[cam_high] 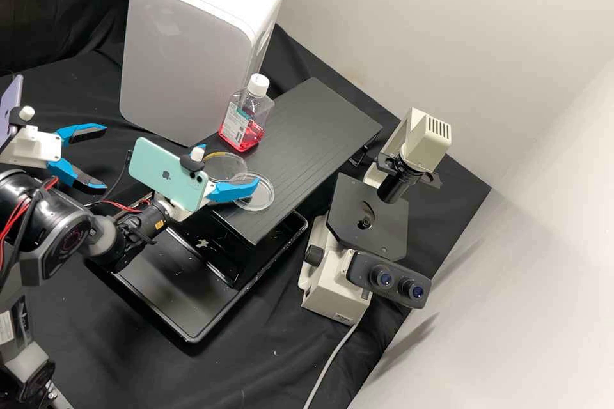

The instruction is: Place the lid on the petri dish

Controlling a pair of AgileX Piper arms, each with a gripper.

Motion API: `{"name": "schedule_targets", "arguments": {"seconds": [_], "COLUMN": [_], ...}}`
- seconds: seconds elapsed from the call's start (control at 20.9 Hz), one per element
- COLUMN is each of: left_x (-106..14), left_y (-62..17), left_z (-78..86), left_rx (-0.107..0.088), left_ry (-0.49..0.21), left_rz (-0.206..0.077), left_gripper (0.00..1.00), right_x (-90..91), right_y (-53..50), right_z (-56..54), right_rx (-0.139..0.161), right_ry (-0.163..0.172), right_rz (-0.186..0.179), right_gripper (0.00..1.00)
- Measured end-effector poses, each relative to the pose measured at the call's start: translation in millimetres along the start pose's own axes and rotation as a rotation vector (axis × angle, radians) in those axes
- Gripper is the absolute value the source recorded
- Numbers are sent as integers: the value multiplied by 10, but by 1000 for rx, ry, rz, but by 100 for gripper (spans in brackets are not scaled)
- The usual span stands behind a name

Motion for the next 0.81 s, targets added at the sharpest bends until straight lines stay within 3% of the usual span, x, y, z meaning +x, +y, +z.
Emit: {"name": "schedule_targets", "arguments": {"seconds": [0.14, 0.81], "left_x": [0, 0], "left_y": [0, 0], "left_z": [0, 0], "left_rx": [0, 0], "left_ry": [0, 0], "left_rz": [0, 0], "left_gripper": [100, 100], "right_x": [0, 2], "right_y": [2, 16], "right_z": [2, 17], "right_rx": [13, 20], "right_ry": [-1, -4], "right_rz": [1, 6], "right_gripper": [0, 0]}}
